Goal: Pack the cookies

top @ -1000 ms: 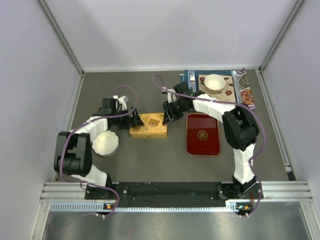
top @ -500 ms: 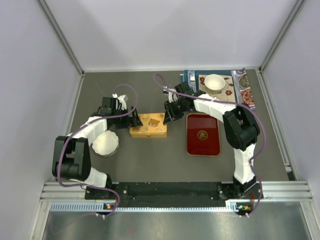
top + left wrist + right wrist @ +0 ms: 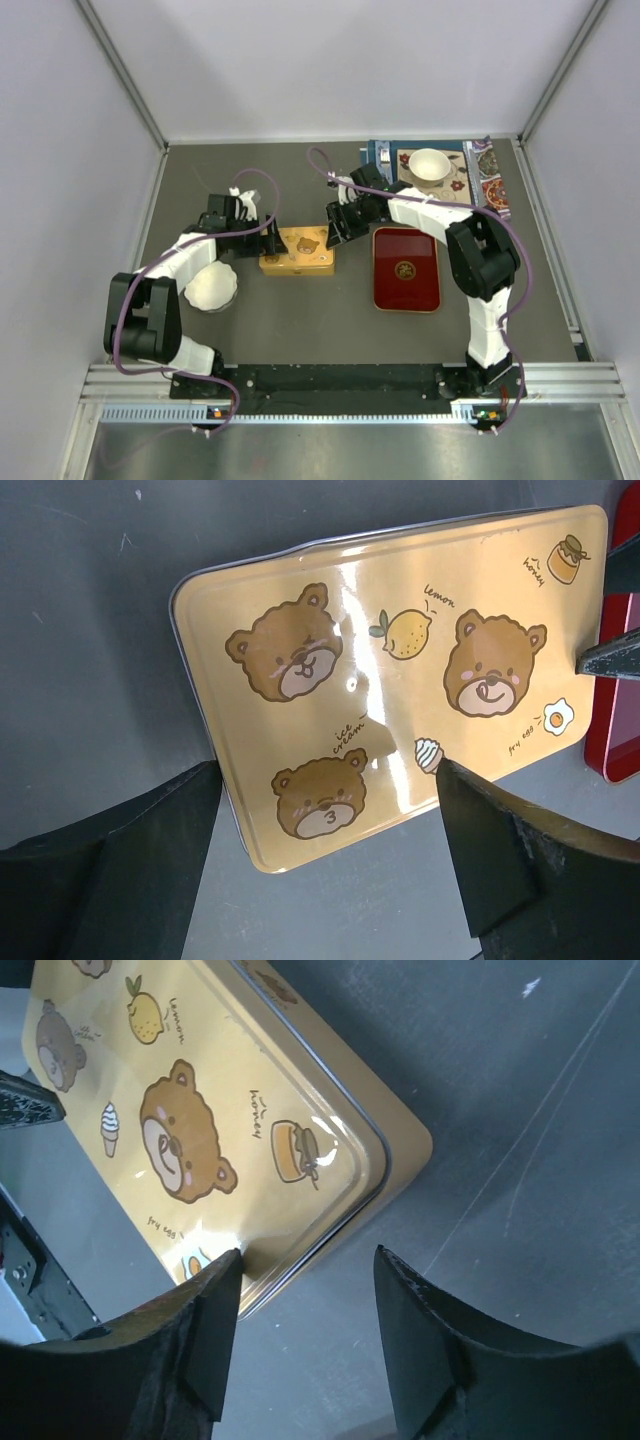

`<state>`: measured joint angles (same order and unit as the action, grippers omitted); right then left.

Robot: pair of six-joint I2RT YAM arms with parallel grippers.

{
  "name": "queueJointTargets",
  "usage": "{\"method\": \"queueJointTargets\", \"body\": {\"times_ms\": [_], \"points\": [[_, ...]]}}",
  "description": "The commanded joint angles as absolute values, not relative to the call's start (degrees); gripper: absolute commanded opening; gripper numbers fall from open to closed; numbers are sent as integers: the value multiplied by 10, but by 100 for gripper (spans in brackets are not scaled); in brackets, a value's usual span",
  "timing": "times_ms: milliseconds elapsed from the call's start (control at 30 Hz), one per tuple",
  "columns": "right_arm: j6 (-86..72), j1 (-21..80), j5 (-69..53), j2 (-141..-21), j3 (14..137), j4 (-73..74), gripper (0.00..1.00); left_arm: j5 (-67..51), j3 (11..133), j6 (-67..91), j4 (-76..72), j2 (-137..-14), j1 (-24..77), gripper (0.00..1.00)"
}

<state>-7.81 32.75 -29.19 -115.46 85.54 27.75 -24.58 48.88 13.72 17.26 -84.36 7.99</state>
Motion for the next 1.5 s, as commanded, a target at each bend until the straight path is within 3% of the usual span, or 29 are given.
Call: {"method": "queueJointTargets", "body": {"times_ms": [0, 367, 1467], "points": [[-51, 314, -208, -1177, 846, 295, 57, -254, 513, 132, 168, -834, 86, 93], [-61, 313, -264, -1180, 863, 294, 66, -241, 522, 129, 174, -834, 96, 91], [-63, 311, -326, -1189, 903, 281, 67, -231, 526, 129, 175, -838, 108, 91]]}}
